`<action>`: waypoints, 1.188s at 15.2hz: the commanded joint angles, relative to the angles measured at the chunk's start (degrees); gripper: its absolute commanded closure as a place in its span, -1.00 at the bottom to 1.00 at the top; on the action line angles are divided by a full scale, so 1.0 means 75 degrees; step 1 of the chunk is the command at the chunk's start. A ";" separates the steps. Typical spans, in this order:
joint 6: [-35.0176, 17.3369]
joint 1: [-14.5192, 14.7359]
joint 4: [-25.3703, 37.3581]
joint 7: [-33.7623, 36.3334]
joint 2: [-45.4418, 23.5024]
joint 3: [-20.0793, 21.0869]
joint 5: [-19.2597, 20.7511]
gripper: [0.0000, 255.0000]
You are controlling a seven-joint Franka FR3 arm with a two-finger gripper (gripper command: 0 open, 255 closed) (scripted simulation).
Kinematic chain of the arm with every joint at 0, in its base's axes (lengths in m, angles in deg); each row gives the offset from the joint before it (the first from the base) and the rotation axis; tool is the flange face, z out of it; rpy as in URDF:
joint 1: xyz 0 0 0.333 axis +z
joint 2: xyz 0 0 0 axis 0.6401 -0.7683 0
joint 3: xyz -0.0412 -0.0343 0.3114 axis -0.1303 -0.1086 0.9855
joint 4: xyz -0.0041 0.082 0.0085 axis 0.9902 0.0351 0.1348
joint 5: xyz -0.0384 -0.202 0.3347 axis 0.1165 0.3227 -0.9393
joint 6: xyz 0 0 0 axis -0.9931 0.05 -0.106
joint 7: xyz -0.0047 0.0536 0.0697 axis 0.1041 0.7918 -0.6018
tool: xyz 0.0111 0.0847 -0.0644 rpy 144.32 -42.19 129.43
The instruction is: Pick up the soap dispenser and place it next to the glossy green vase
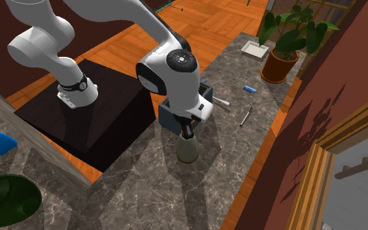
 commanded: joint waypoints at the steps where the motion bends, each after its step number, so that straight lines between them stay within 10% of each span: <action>1: 0.0175 0.0009 0.0041 0.0028 0.0139 -0.0018 0.0037 1.00; 18: 0.1651 0.0057 0.0720 0.0239 0.0954 -0.0106 0.0275 1.00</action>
